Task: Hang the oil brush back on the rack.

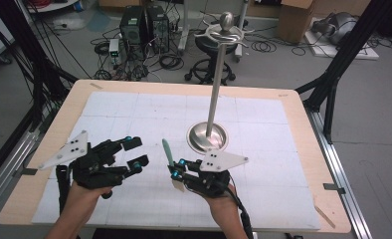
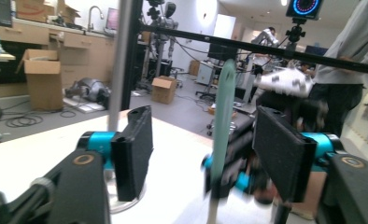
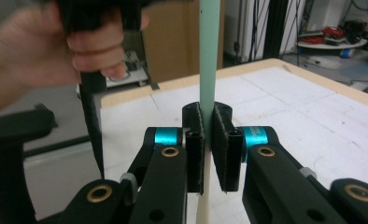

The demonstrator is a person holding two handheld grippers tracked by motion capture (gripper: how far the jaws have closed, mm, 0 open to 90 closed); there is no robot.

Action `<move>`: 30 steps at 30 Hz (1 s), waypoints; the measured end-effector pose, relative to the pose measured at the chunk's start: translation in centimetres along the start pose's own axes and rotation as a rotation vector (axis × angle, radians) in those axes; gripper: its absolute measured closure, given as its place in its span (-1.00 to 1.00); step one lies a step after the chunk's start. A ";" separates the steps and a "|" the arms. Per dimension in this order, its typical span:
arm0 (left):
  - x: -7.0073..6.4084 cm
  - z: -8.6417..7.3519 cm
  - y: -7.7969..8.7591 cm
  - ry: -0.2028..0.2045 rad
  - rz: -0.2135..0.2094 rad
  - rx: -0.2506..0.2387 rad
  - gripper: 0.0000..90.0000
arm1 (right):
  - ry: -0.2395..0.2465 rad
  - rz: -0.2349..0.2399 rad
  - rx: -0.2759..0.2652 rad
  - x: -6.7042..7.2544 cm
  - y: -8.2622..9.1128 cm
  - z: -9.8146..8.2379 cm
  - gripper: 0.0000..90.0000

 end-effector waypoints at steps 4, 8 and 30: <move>1.1 -0.9 1.6 0.000 0.059 0.010 -0.44 | -0.030 0.034 -0.043 -1.6 0.6 0.5 0.88; 1.7 -2.2 2.9 -0.009 0.070 0.032 -0.61 | -0.073 0.112 -0.085 -3.4 1.3 1.0 0.88; 3.6 -5.6 5.1 0.007 0.145 0.042 -0.57 | -0.079 0.142 -0.134 -10.9 4.0 6.5 0.88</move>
Point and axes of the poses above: each handheld gripper's, and its own axes: y roughly backward along the jaws, z roughly out of its top, x roughly to its left, the point moved 1 cm from there along -y, roughly forward along the jaws, and after that the axes turned 10 degrees about y, right-handed, at the moved point
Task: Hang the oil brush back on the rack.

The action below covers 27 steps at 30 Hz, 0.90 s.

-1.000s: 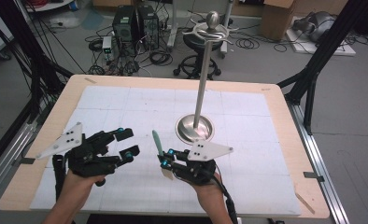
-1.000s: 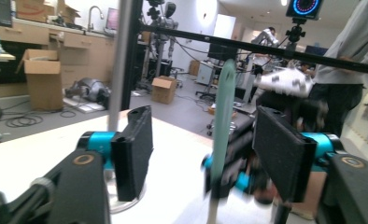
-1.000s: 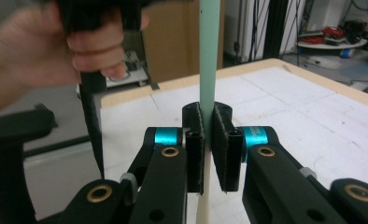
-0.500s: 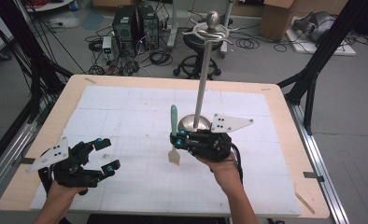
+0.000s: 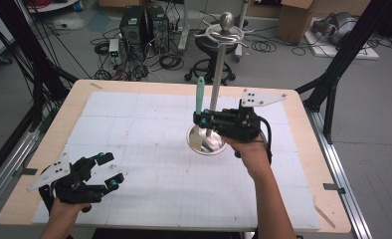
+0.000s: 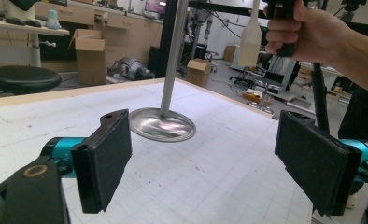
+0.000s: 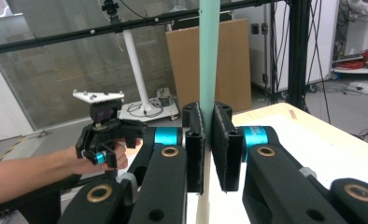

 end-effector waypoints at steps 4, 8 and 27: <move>-0.1 -0.1 -0.2 -0.010 -0.004 0.012 -0.57 | -0.006 -0.007 -0.004 -1.1 0.4 1.0 0.87; -0.2 -0.3 -0.3 -0.008 -0.008 0.018 -0.57 | -0.014 -0.016 -0.014 -2.0 0.7 1.8 0.87; 0.0 -0.4 -0.3 0.002 0.003 0.026 -0.55 | -0.043 -0.044 -0.026 -4.2 1.3 3.3 0.87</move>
Point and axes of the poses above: each handheld gripper's, and its own axes: y roughly backward along the jaws, z roughly out of its top, x roughly to its left, the point moved 1 cm from there along -y, roughly forward along the jaws, and after that the axes turned 10 degrees about y, right-handed, at the moved point
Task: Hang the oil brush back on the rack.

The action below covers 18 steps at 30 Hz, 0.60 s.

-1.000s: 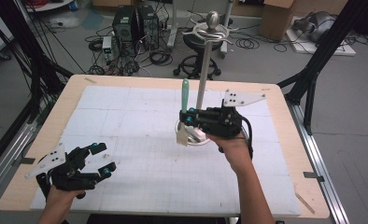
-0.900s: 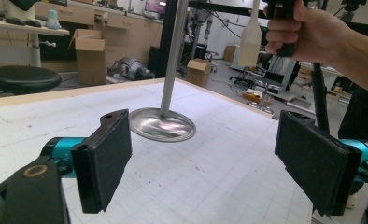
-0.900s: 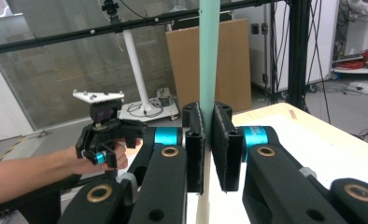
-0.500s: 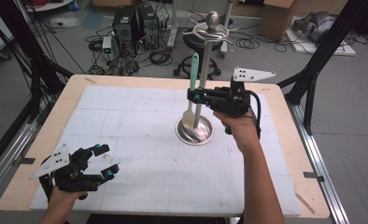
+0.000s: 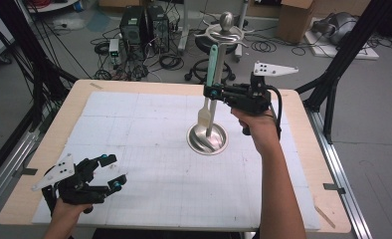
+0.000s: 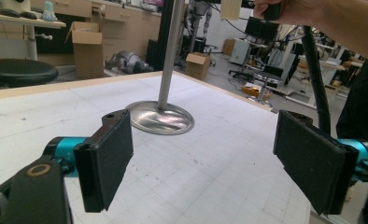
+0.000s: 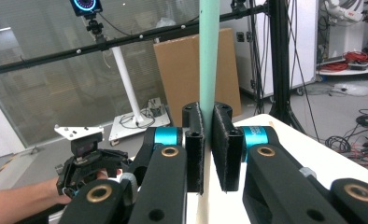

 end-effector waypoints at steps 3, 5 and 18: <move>0.0 0.0 0.0 0.002 -0.001 0.000 -0.55 | -0.007 -0.005 0.009 -0.2 0.1 -0.1 0.87; 0.0 0.0 0.0 0.001 -0.001 0.001 -0.55 | -0.013 -0.009 0.012 -0.4 0.1 -0.2 0.87; 0.1 0.0 0.2 0.006 -0.001 -0.003 -0.54 | -0.032 -0.036 0.024 -1.0 0.1 -0.4 0.87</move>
Point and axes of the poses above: each handheld gripper's, and its own axes: y roughly backward along the jaws, z roughly out of its top, x roughly to its left, the point moved 1 cm from there along -y, roughly forward along the jaws, and after that the axes turned 10 degrees about y, right-handed, at the moved point
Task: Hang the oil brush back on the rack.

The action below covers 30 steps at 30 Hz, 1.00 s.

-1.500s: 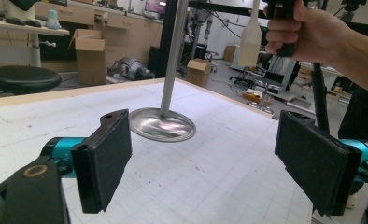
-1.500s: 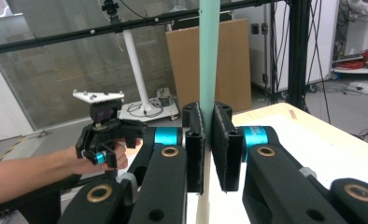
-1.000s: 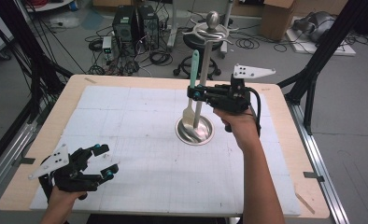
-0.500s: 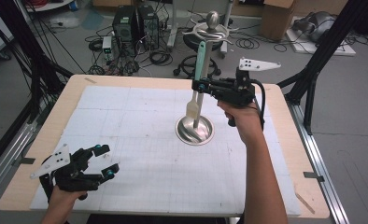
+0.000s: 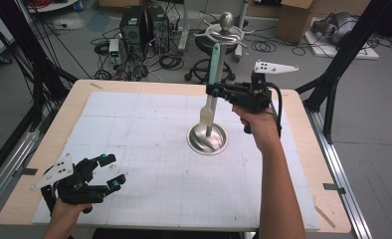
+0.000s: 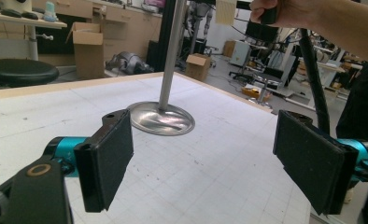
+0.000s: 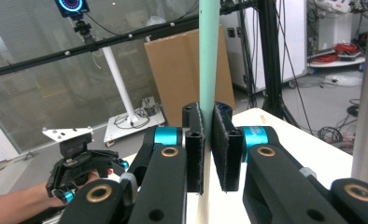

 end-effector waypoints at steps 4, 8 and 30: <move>0.0 0.0 0.1 0.000 0.000 0.002 -0.54 | 0.004 -0.016 0.011 0.1 0.1 -0.1 0.86; 0.2 0.0 0.2 0.011 0.007 -0.006 -0.54 | 0.017 -0.067 0.029 0.5 0.2 -0.1 0.45; 1.3 -0.2 0.8 0.041 0.040 -0.025 -0.54 | 0.112 -0.408 0.123 6.0 8.0 -7.1 -0.53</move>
Point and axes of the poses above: each handheld gripper's, and its own axes: y roughly backward along the jaws, z roughly out of its top, x roughly to its left, the point moved 1 cm from there along -y, roughly forward along the jaws, and after that the axes turned 10 degrees about y, right-handed, at the moved point
